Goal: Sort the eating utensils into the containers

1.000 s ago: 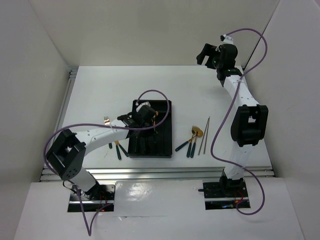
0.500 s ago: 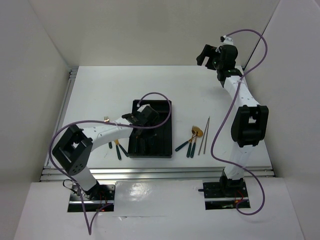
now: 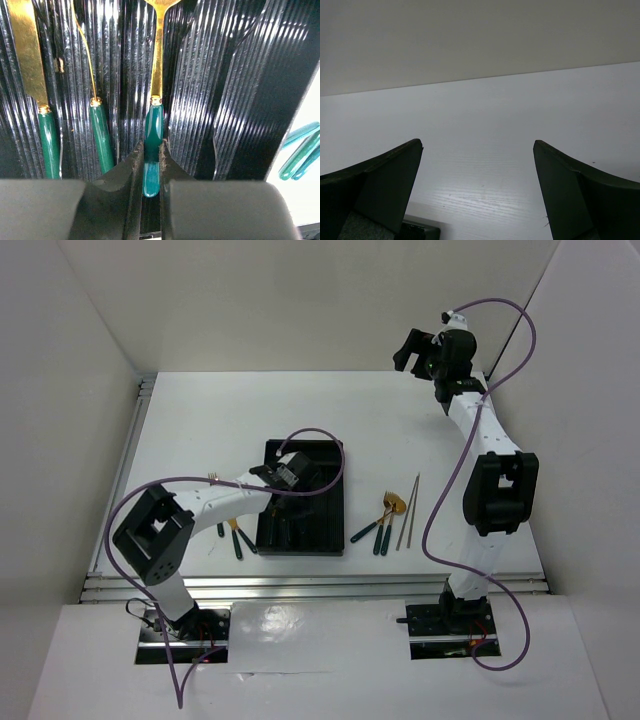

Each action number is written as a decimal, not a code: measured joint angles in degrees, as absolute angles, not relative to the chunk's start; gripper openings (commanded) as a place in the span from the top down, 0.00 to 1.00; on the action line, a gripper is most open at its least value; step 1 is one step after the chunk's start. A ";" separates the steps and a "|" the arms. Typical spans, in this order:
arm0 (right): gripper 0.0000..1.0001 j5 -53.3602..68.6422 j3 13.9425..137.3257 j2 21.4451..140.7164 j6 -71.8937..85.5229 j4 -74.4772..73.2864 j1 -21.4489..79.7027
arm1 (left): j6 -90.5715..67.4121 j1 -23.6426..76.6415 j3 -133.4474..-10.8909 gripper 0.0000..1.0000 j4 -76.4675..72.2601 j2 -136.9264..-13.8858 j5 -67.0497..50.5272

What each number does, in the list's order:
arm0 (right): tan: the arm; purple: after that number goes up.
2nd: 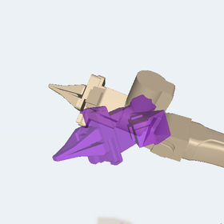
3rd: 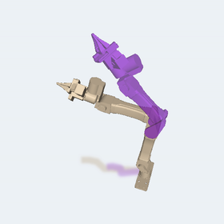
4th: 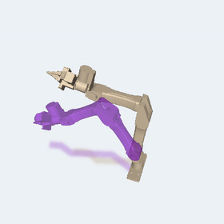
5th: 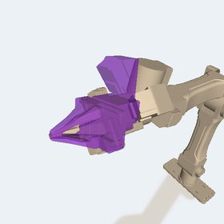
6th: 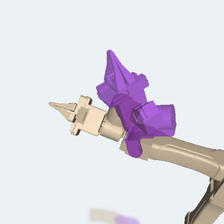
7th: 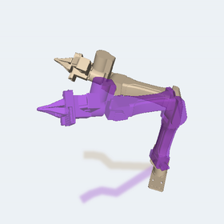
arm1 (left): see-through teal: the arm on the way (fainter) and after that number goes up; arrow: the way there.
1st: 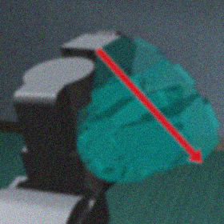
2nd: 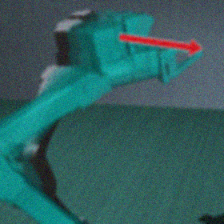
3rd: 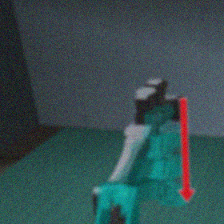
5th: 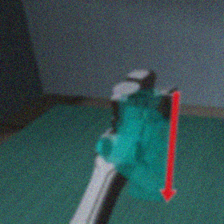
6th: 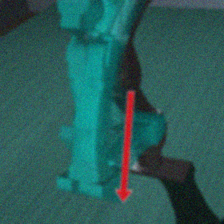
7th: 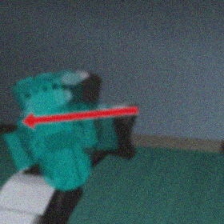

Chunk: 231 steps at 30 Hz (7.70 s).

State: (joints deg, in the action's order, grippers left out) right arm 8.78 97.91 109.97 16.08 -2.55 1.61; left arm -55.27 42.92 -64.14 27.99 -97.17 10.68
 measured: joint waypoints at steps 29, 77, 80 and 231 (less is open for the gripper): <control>0.00 12.25 97.06 109.36 16.08 -2.22 1.61 | -49.95 41.50 -66.65 0.29 28.21 -81.65 15.99; 0.00 17.85 96.95 109.32 16.88 -0.62 1.58 | -46.61 23.64 -46.68 0.07 25.34 -67.29 15.25; 0.00 17.85 96.95 109.32 16.88 -0.62 1.58 | -46.59 23.64 -46.48 0.09 25.47 -67.26 15.73; 0.00 14.33 95.61 107.35 16.91 -0.49 1.58 | -48.16 38.65 -55.72 1.00 24.95 -87.70 12.14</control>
